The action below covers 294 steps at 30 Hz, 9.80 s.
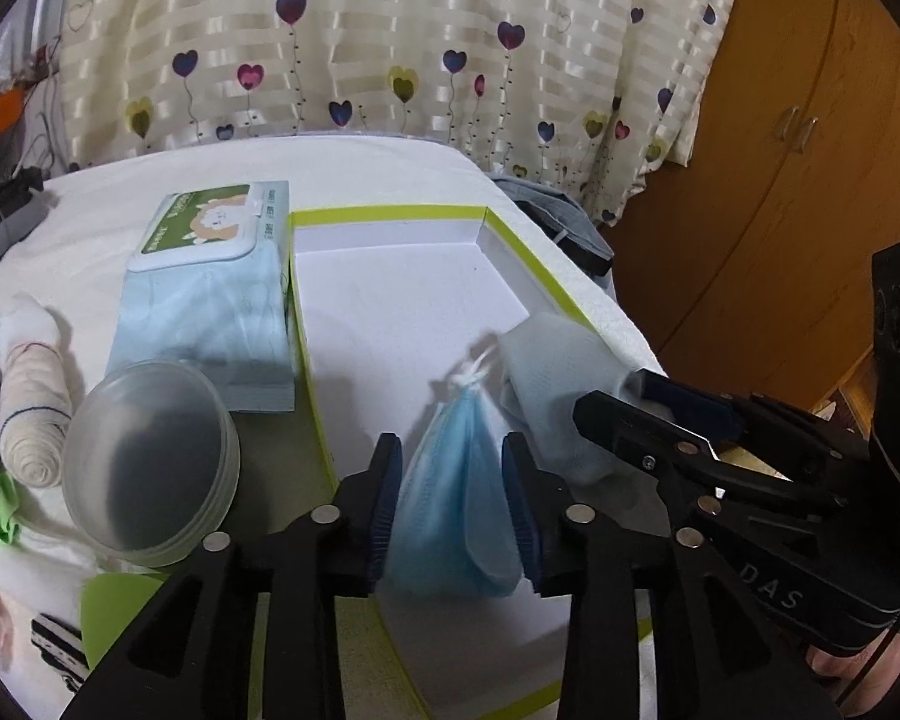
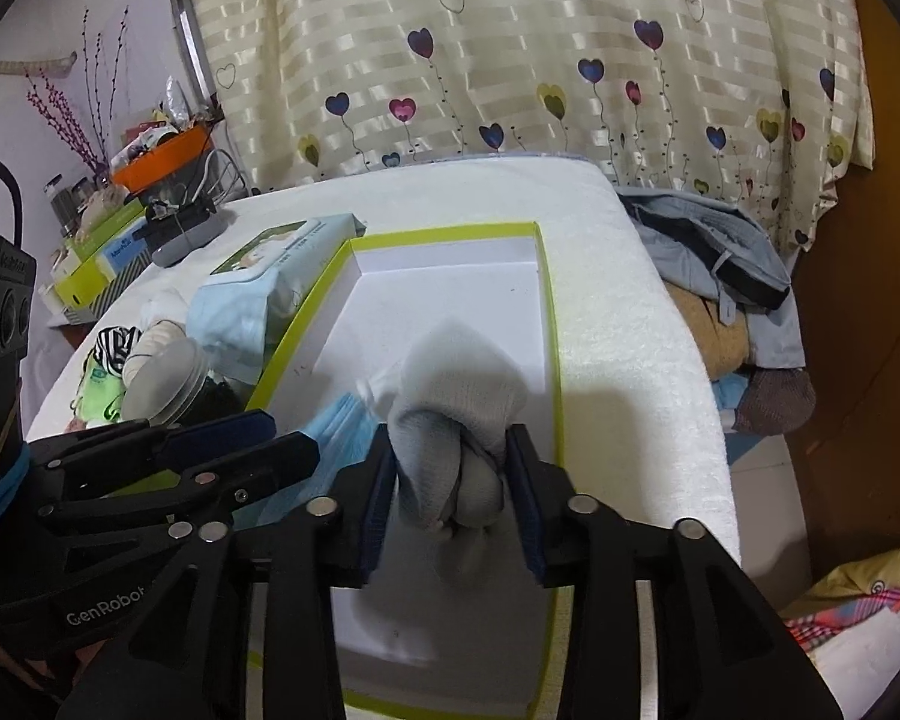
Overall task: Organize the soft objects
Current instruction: 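Carry mask and grey sock into the white box and open both grippers, then grasp the black-and-white striped sock with the left gripper, then grasp the clear bag with orange contents with the right gripper while the left holds the sock, then carry striped sock and clear bag into the white box and release them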
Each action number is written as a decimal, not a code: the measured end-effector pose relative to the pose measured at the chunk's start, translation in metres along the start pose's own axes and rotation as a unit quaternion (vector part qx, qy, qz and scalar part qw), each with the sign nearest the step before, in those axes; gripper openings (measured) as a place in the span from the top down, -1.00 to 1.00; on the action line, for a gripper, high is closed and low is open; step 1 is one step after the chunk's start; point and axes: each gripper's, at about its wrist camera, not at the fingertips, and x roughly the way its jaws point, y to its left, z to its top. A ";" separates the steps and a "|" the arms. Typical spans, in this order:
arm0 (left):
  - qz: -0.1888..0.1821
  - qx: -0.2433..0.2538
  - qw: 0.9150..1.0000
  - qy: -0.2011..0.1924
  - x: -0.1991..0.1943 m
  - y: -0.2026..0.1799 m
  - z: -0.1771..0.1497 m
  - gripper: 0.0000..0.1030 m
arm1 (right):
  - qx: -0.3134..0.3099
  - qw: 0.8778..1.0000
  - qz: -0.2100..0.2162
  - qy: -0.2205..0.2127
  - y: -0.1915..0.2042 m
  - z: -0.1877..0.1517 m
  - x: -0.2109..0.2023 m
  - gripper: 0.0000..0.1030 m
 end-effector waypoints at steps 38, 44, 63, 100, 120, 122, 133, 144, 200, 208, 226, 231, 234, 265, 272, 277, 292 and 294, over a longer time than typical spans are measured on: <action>0.050 -0.037 0.992 -0.111 -0.144 0.033 -0.074 0.33 | -0.074 0.992 0.038 -0.097 0.085 -0.045 -0.099 -0.31; 0.069 -0.033 0.990 -0.121 -0.157 0.043 -0.086 0.33 | -0.092 0.990 0.055 -0.097 0.103 -0.048 -0.103 -0.32; 0.058 -0.086 0.988 -0.113 -0.167 0.090 -0.108 -0.01 | -0.137 0.984 0.093 -0.062 0.143 -0.058 -0.096 -0.31; 0.089 -0.132 0.987 -0.010 -0.077 0.125 -0.102 0.63 | -0.114 0.986 0.121 -0.024 0.133 -0.052 -0.065 -0.31; 0.102 -0.181 0.975 -0.080 -0.147 0.163 -0.120 0.75 | -0.178 0.973 0.146 -0.030 0.187 -0.036 -0.053 -0.31; 0.107 -0.188 0.972 -0.088 -0.154 0.170 -0.122 0.75 | -0.190 0.970 0.150 -0.026 0.198 -0.034 -0.047 -0.31; 0.139 -0.236 0.955 -0.117 -0.187 0.218 -0.140 0.75 | -0.220 0.958 0.184 0.027 0.254 -0.030 0.004 -0.31; 0.157 -0.278 0.940 -0.124 -0.201 0.261 -0.159 0.75 | -0.235 0.945 0.212 0.082 0.314 -0.038 0.055 -0.31; 0.070 -0.093 0.985 -0.124 -0.172 0.077 -0.081 0.75 | -0.105 0.985 0.125 -0.063 0.147 -0.026 -0.080 0.25; 0.058 -0.071 0.989 -0.118 -0.164 0.056 -0.073 0.75 | -0.085 0.987 0.112 -0.073 0.125 -0.026 -0.089 0.25; 0.020 -0.023 0.995 -0.093 -0.134 0.012 -0.058 0.75 | -0.041 0.994 0.069 -0.075 0.071 -0.029 -0.096 0.25; 0.009 -0.016 0.996 -0.083 -0.122 0.003 -0.054 0.75 | -0.021 0.996 0.050 -0.069 0.050 -0.030 -0.091 0.25; 0.001 -0.012 0.997 -0.076 -0.114 -0.001 -0.051 0.75 | -0.009 0.997 0.039 -0.063 0.037 -0.030 -0.086 0.25; -0.003 -0.024 1.000 0.012 -0.001 -0.006 -0.020 0.74 | -0.001 1.000 0.025 0.004 -0.002 -0.010 -0.006 0.24; -0.014 -0.020 1.000 0.002 -0.011 -0.009 -0.022 0.46 | -0.024 1.000 0.010 0.007 0.005 -0.016 -0.015 0.19; -0.011 -0.019 1.000 -0.008 -0.024 -0.011 -0.026 0.38 | -0.032 0.999 0.003 -0.005 0.011 -0.019 -0.029 0.12; -0.011 -0.002 0.999 -0.043 -0.067 -0.017 -0.042 0.36 | -0.035 0.999 -0.008 -0.040 0.029 -0.027 -0.063 0.11; -0.009 0.001 0.999 -0.050 -0.074 -0.017 -0.045 0.36 | -0.033 0.998 -0.004 -0.044 0.031 -0.029 -0.067 0.09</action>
